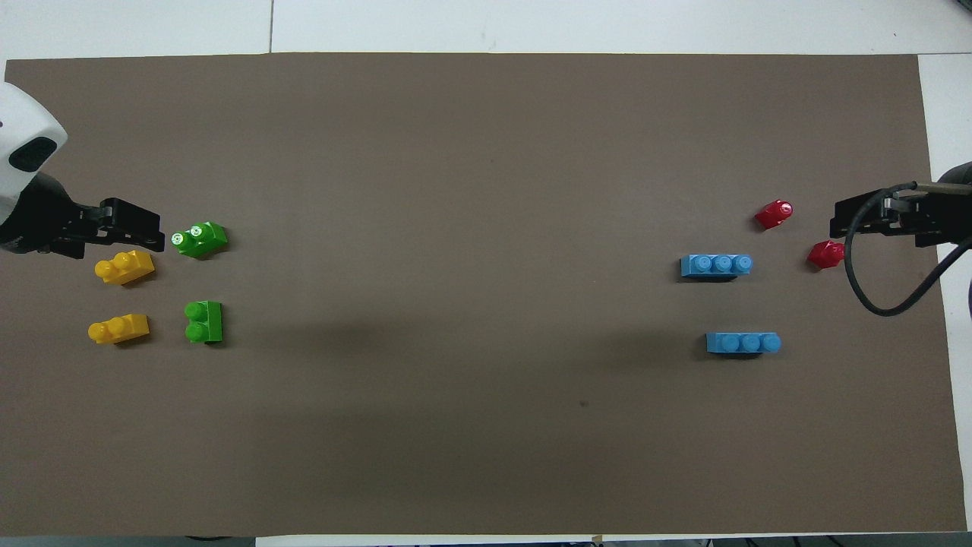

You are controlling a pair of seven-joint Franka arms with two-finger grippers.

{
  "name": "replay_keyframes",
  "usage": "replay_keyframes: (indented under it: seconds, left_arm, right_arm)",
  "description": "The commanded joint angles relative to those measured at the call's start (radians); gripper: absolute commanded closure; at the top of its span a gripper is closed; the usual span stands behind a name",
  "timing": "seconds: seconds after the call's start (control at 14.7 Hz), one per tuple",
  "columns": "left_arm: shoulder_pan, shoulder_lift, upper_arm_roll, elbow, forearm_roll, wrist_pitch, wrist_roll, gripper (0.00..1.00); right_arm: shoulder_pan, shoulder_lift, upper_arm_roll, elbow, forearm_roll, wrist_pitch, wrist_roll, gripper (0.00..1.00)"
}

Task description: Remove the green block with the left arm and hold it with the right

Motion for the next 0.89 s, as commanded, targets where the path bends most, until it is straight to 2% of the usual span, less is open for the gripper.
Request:
replay_keyframes:
  seconds: [0.0,0.82]
  left_arm:
    - [-0.02,0.007,0.022,0.022,0.015,-0.02,-0.017,0.0]
    - [-0.028,0.008,0.019,0.045,0.034,-0.029,-0.017,0.0]
  right_arm:
    - [-0.011,-0.021,0.005,-0.019,-0.017,-0.01,-0.014,0.02]
    - [-0.005,-0.021,0.007,-0.019,-0.017,-0.012,-0.011,0.0]
